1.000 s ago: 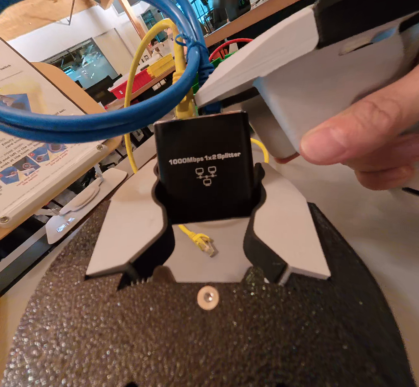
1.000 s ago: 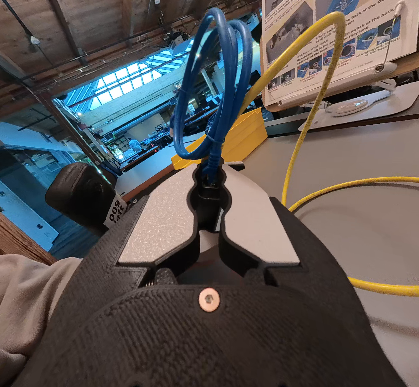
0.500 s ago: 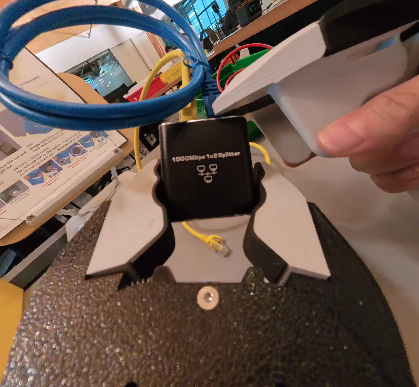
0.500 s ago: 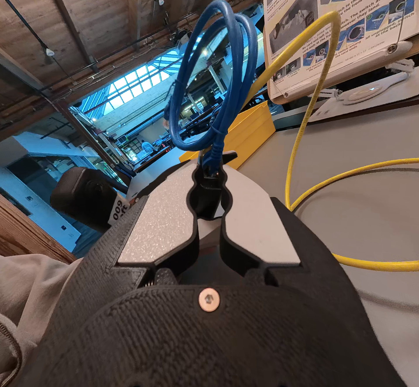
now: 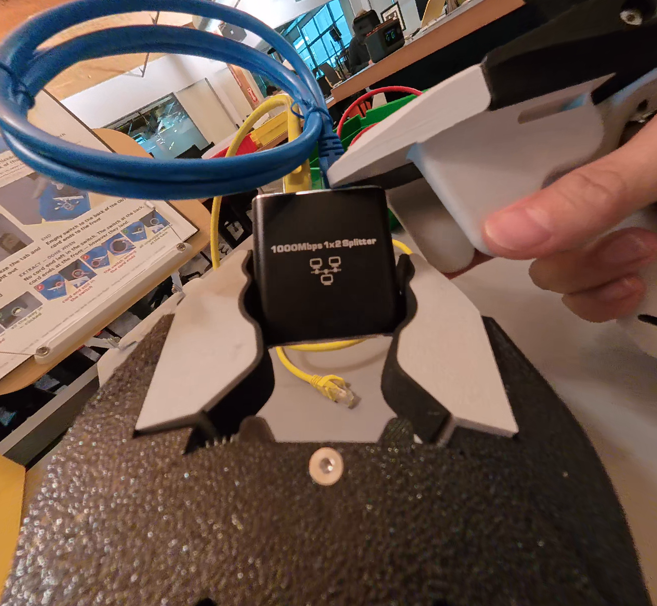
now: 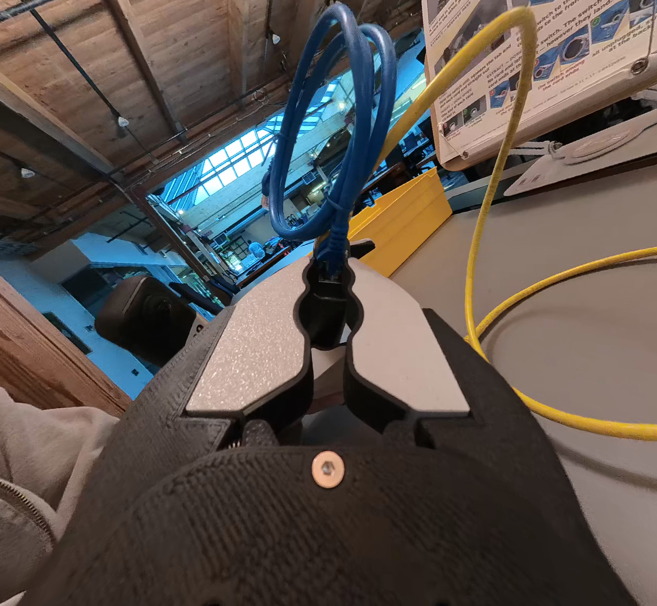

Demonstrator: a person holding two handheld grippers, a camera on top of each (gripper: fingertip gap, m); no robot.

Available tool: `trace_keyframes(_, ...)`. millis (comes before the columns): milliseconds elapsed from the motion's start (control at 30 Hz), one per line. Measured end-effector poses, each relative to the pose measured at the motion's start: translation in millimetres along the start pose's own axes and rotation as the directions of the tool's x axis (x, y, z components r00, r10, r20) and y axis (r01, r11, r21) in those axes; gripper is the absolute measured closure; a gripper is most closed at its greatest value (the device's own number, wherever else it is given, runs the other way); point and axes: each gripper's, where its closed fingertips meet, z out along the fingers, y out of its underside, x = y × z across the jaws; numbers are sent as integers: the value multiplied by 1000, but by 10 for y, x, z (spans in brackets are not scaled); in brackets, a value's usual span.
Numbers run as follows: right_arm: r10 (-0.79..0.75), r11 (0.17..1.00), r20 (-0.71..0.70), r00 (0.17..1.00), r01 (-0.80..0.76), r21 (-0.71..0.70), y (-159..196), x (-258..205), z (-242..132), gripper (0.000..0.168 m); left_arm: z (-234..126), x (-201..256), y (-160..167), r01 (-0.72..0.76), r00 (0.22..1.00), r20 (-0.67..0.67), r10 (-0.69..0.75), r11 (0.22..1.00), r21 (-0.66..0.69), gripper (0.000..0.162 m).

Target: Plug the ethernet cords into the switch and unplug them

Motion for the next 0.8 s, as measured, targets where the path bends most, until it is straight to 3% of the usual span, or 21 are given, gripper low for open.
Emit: trace_keyframes(800,-11,1000,-32,999,12,25,16,55,-4,154,12,7,33,-7,1000,-5,7,1000,-17,87)
